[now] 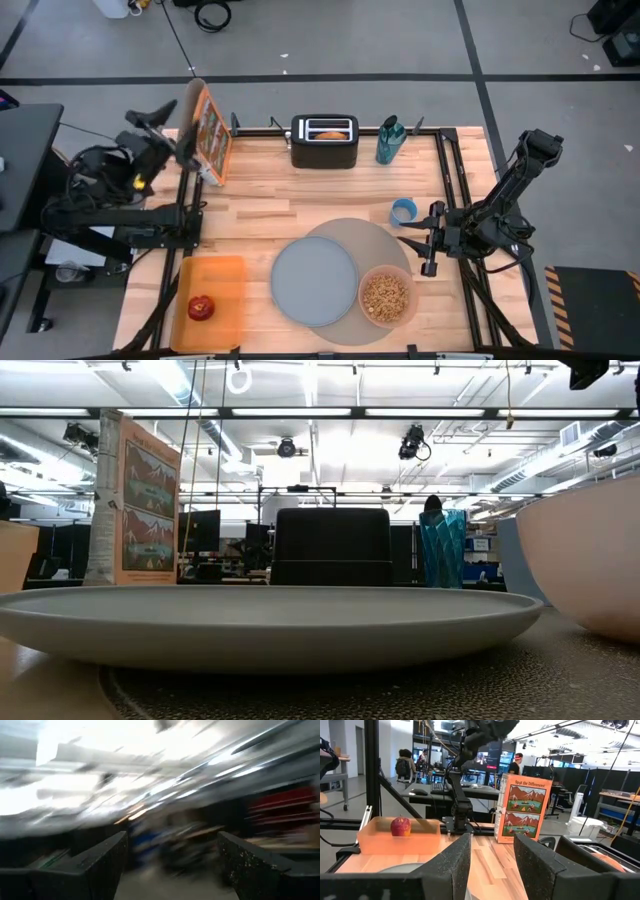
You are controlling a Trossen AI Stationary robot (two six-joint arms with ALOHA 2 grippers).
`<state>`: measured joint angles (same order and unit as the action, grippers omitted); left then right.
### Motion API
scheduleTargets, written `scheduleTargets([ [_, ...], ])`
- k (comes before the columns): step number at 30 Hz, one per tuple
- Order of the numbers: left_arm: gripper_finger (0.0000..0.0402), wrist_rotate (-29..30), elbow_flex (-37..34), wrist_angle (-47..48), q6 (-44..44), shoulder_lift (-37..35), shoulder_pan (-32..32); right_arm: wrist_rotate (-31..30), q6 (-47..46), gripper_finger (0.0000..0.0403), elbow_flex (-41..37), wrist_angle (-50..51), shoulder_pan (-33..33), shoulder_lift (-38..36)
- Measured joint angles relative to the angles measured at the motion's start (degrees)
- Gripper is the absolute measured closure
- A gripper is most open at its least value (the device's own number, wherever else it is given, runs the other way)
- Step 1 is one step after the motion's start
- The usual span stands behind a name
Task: Arrange a breakfast setting
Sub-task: Put the bagel on the blue plate from the toaster on the brown placemat
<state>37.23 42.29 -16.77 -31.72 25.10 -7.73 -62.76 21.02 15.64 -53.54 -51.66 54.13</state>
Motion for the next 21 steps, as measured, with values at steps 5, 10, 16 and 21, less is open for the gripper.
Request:
scheduleTargets([
  [5, 0.0093, -13.3, 2.2, 8.2, 14.5, 2.5, 0.0, 0.0, 0.7, 0.0245, 0.0, -0.5, 0.0, 0.0],
  [10, 0.0119, -15.3, 4.8, 18.9, 24.2, 11.4, 0.0, -0.5, 2.9, 0.0245, 0.0, -3.0, 0.0, 0.0],
  [16, 0.0139, -15.3, 6.4, 19.9, 26.6, 22.9, 0.0, -1.5, 2.9, 0.0245, 0.0, -2.3, 4.2, 0.0],
  [21, 0.0153, -15.3, 6.9, 23.2, 24.7, 28.2, 0.8, 2.4, 2.7, 0.0245, 1.9, 1.6, 12.3, 0.0],
])
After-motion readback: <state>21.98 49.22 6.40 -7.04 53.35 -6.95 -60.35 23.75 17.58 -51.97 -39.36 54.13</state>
